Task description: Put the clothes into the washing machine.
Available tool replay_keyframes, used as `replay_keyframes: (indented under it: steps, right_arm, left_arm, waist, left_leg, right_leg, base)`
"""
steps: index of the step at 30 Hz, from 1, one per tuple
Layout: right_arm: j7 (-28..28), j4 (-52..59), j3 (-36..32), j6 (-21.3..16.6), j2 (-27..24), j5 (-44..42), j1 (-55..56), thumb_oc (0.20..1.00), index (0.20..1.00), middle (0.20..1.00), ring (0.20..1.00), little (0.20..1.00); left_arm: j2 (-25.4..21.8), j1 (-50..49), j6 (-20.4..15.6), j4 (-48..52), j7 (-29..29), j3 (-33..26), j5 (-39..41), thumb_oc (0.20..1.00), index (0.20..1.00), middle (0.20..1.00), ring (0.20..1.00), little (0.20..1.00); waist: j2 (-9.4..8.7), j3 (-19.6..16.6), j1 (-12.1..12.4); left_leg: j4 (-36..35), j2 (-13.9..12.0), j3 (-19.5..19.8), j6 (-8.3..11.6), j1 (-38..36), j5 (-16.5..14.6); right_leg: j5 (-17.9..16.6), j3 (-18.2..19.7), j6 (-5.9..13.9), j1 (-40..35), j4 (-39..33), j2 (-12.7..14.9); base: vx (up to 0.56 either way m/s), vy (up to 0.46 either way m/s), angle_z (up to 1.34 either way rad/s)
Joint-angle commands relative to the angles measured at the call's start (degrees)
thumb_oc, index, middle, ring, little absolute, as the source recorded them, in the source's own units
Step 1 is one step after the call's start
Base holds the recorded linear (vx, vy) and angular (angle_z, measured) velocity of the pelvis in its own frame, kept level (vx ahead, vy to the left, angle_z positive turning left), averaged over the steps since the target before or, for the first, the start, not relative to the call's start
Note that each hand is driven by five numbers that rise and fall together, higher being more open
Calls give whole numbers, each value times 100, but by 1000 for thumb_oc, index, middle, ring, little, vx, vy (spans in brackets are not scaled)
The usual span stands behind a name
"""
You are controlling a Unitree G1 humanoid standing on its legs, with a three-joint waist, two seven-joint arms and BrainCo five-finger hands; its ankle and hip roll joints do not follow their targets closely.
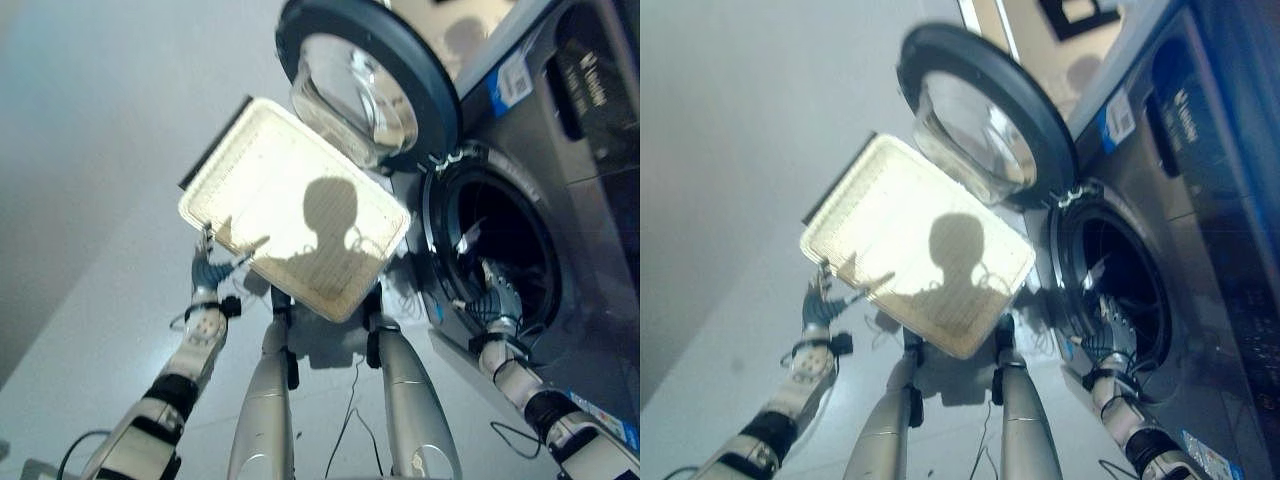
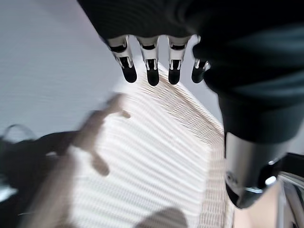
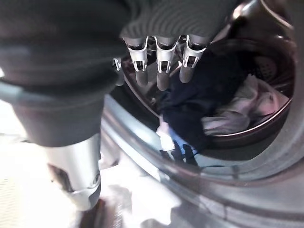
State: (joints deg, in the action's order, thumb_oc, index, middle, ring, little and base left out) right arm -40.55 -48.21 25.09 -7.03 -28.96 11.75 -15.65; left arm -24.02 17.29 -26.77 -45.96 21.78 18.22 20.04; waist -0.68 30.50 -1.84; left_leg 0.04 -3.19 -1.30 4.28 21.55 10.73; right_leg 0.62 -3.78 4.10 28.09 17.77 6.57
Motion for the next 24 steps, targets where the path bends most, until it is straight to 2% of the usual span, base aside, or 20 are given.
replay_keyframes:
  steps: [1, 2, 3, 6, 9, 10, 11, 12, 13, 14, 16, 20, 24]
  right_arm:
    - [332, -54, -272, -307, -145, 101, 213, 1000, 1000, 1000, 1000, 1000]
    - [647, -148, -339, -432, -90, -26, 386, 1000, 1000, 1000, 1000, 1000]
    - [746, -218, -372, -447, -49, -99, 458, 1000, 1000, 1000, 1000, 1000]
    - [1527, -735, -582, -602, 228, -467, 924, 1000, 1000, 1000, 1000, 1000]
    - [2201, -1293, -700, -603, 476, -708, 1149, 1000, 1000, 1000, 1000, 1000]
    - [2579, -1613, -759, -549, 590, -870, 1217, 1000, 1000, 1000, 1000, 1000]
    - [2624, -1656, -767, -525, 606, -896, 1228, 1000, 1000, 1000, 1000, 1000]
    - [3044, -1903, -853, -337, 713, -1155, 1307, 1000, 1000, 1000, 1000, 1000]
    - [3082, -1939, -866, -307, 726, -1217, 1315, 1000, 1000, 1000, 1000, 1000]
    - [3559, -2285, -1056, 101, 887, -1606, 1377, 1000, 1000, 1000, 1000, 1000]
    - [3788, -2572, -1223, 281, 999, -1656, 1407, 1000, 1000, 1000, 1000, 1000]
    - [3723, -2841, -1258, 621, 1070, -1315, 1382, 1000, 1000, 1000, 1000, 1000]
    - [3700, -3081, -1368, 1002, 1129, -1478, 1344, 1000, 1000, 1000, 1000, 1000]
  left_arm:
    - [-6, 1, -91, -210, -542, -260, 16, 1000, 1000, 1000, 1000, 1000]
    - [-2, -238, 4, -365, -720, -305, -215, 1000, 1000, 1000, 1000, 1000]
    - [-17, -330, 24, -462, -800, -309, -283, 1000, 1000, 1000, 1000, 1000]
    - [17, -895, 285, -985, -1220, -346, -660, 1000, 1000, 1000, 1000, 1000]
    - [104, -1246, 479, -1467, -1477, -374, -817, 1000, 1000, 1000, 1000, 1000]
    - [140, -1364, 614, -1720, -1701, -441, -768, 1000, 1000, 1000, 1000, 1000]
    - [146, -1382, 618, -1756, -1729, -453, -787, 1000, 1000, 1000, 1000, 1000]
    - [194, -1508, 729, -1968, -1889, -529, -916, 1000, 1000, 1000, 1000, 1000]
    - [201, -1523, 745, -1995, -1907, -530, -922, 1000, 1000, 1000, 1000, 1000]
    - [299, -1667, 963, -2257, -2111, -556, -1026, 1000, 1000, 1000, 1000, 1000]
    - [372, -1777, 1102, -2427, -2302, -663, -1084, 1000, 1000, 1000, 1000, 1000]
    - [479, -1867, 1290, -2566, -2465, -783, -1088, 1000, 1000, 1000, 1000, 1000]
    - [540, -1865, 1476, -2638, -2602, -758, -1142, 1000, 1000, 1000, 1000, 1000]
  waist:
    - [56, -71, 68]
    - [72, -71, 94]
    - [71, -154, 96]
    - [58, -741, 118]
    - [45, -1137, 136]
    - [55, -1322, 163]
    - [56, -1352, 167]
    - [73, -1564, 208]
    - [75, -1593, 212]
    - [96, -1883, 267]
    - [106, -2069, 324]
    - [99, -2267, 413]
    - [116, -2449, 459]
  left_leg:
    - [451, 217, -118, 60, -392, -766]
    - [302, 184, -131, 87, -800, -765]
    - [248, 169, -142, 104, -906, -746]
    - [-87, 95, -240, 167, -1498, -713]
    - [-231, 55, -306, 182, -1824, -696]
    - [-311, 35, -331, 185, -1977, -685]
    - [-325, 33, -334, 186, -2005, -684]
    - [-386, 22, -340, 184, -2139, -688]
    - [-391, 21, -339, 184, -2160, -691]
    - [-420, 19, -342, 169, -2334, -738]
    - [-415, 35, -358, 143, -2471, -806]
    - [-401, 62, -364, 106, -2641, -913]
    - [-424, 77, -310, 56, -2780, -991]
  right_leg:
    - [-712, -211, 546, -682, -1091, 76]
    - [-673, -256, 539, -1114, -1209, 84]
    - [-682, -271, 538, -1234, -1271, 95]
    - [-674, -314, 554, -1919, -1645, 99]
    - [-665, -343, 563, -2285, -1811, 95]
    - [-657, -377, 561, -2456, -1888, 98]
    - [-654, -384, 560, -2488, -1901, 97]
    - [-635, -430, 551, -2642, -1964, 95]
    - [-633, -436, 550, -2666, -1973, 94]
    - [-590, -482, 530, -2864, -2032, 93]
    - [-561, -521, 512, -3023, -2097, 97]
    - [-525, -581, 493, -3217, -2182, 101]
    - [-452, -601, 472, -3343, -2168, 85]
  base:
    - [55, -7, 9]
    - [61, -2, 10]
    - [116, -4, 10]
    - [164, -11, 22]
    - [191, -10, 7]
    - [115, 7, -1]
    - [166, 18, 3]
    - [119, 13, 2]
    - [252, 29, 7]
    - [204, 22, 5]
    - [183, 18, 13]
    - [75, -1, 2]
    - [57, -2, 6]
